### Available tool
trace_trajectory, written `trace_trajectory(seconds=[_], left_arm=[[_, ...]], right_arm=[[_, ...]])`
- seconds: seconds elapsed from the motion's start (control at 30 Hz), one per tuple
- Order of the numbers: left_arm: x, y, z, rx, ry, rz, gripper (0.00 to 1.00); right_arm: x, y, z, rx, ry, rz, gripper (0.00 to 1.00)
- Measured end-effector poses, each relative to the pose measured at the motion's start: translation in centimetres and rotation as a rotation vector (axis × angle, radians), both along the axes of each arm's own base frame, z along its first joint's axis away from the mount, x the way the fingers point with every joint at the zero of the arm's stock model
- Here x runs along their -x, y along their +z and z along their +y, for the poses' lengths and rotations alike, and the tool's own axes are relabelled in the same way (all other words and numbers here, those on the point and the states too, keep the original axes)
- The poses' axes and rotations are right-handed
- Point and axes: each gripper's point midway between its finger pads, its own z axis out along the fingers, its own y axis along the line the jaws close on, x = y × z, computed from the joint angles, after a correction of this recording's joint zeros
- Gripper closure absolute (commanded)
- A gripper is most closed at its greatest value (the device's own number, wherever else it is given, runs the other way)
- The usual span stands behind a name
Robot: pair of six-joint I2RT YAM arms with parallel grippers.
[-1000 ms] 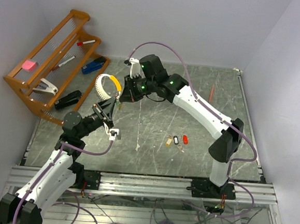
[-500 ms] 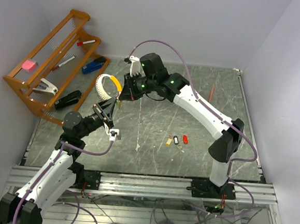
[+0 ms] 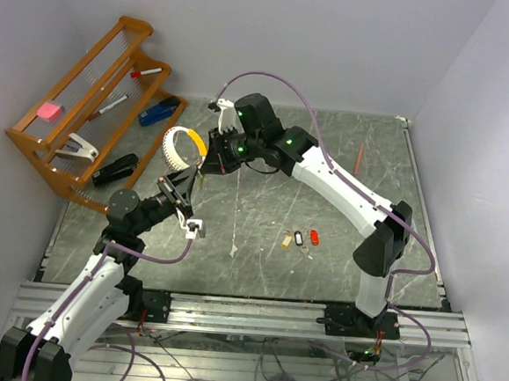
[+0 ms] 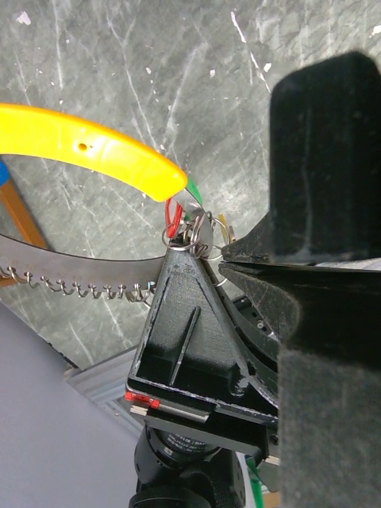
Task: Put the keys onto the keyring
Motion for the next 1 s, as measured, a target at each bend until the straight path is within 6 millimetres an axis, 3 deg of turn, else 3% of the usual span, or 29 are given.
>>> trace_trajectory(seconds=[1.0], left_arm=[[0.09, -0.20, 0.04, -0.002, 0.001, 0.010, 0.93]], right_arm=[[-0.10, -0.49, -0.18, 0.019, -0.005, -0.009, 1.00]])
